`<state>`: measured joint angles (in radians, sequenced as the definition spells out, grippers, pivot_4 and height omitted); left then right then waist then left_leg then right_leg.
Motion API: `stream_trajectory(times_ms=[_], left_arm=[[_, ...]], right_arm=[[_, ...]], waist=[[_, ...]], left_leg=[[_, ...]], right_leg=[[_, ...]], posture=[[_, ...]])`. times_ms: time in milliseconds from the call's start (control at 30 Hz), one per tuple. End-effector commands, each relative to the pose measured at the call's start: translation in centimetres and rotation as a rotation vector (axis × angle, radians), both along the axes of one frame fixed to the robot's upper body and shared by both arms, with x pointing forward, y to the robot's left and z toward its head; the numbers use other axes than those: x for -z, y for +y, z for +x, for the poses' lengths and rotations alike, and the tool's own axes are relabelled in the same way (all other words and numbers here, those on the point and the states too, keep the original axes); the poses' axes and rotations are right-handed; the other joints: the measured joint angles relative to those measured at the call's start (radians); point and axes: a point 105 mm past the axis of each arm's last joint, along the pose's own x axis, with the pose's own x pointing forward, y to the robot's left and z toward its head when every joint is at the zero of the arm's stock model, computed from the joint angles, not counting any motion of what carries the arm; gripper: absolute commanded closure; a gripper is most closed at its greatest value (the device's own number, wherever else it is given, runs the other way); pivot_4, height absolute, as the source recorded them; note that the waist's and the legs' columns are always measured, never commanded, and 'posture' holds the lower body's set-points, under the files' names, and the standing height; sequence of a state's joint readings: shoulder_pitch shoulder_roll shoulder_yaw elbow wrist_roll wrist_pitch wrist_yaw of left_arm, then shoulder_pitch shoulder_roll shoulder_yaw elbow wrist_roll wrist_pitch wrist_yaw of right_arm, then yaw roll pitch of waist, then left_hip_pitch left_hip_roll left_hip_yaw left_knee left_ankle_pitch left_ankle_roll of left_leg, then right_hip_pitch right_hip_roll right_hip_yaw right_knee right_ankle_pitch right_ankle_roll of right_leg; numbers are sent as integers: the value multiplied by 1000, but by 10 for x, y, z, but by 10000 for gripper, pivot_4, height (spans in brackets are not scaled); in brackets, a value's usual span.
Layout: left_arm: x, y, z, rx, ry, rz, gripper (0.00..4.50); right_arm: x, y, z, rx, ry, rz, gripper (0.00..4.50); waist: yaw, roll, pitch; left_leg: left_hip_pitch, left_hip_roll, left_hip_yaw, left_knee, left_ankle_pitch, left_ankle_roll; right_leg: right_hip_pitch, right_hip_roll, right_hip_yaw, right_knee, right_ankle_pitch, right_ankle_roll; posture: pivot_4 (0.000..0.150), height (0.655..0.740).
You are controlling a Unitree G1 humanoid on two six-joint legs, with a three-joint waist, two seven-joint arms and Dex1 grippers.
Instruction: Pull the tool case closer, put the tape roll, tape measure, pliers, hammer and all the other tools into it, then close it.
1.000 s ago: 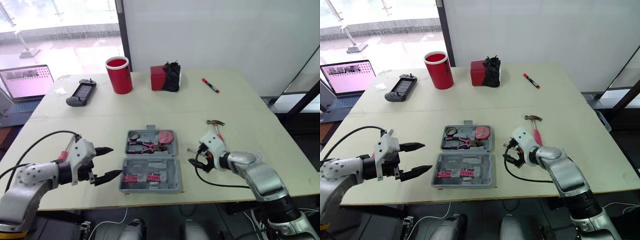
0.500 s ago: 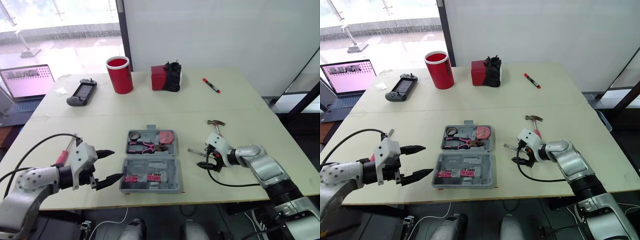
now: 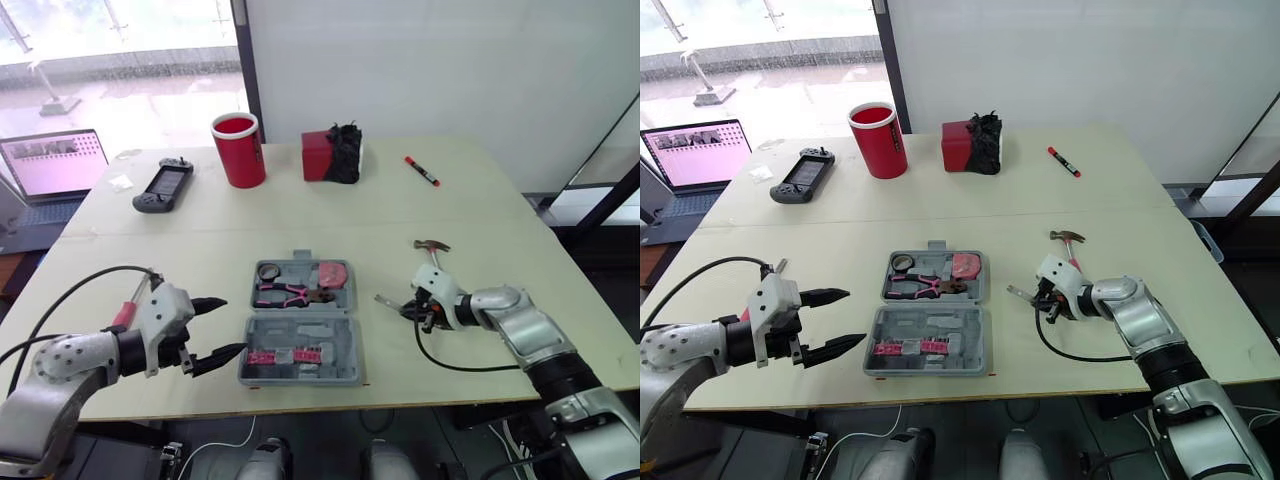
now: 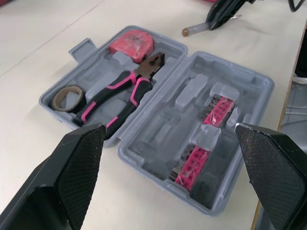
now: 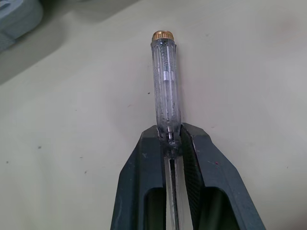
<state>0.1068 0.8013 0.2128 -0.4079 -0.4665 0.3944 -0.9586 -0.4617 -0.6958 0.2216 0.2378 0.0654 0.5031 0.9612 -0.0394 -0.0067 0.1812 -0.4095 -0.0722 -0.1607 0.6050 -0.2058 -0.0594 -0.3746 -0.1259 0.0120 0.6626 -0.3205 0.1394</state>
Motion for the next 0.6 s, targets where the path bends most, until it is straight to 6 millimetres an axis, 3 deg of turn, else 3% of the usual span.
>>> stream_trajectory(times_ms=[33, 200, 267, 467, 600], left_arm=[[-5, 6, -1, 0, -34, 0, 0], [-1, 23, -3, -35, -27, 6, 0], [3, 30, -3, -54, -19, 13, 0], [16, 45, -1, -95, -10, 23, 0], [17, 57, -5, -145, -19, 29, 0]], right_arm=[[-35, 8, -1, -17, -66, 52, 44826], [-76, 33, -3, -91, -196, 24, 44826], [-93, 56, -10, -200, -213, 5, 44826], [-105, 106, -15, -425, -100, -173, 44826], [-103, 123, -7, -360, 31, -200, 44826]], waist=[[-2, 0, 0], [-4, 1, 1], [-3, 1, 1], [-4, 0, 1], [-4, 0, 0]], left_leg=[[0, 0, 0, 0, 0, 0], [0, 1, 3, -1, 0, 0], [0, 1, 3, -1, 0, 0], [0, 1, 5, -3, 0, 0], [0, 2, 5, -7, 0, -1]], right_leg=[[0, 0, 0, 0, 0, 0], [-2, 0, 2, 0, 0, 0], [-3, 0, 3, 0, 0, 0], [-5, 0, 4, 0, 0, 0], [-9, 0, 7, 0, 1, -1]], posture=[[1500, 7400], [1500, 7400], [1500, 7400], [1500, 7400], [1500, 7400]])
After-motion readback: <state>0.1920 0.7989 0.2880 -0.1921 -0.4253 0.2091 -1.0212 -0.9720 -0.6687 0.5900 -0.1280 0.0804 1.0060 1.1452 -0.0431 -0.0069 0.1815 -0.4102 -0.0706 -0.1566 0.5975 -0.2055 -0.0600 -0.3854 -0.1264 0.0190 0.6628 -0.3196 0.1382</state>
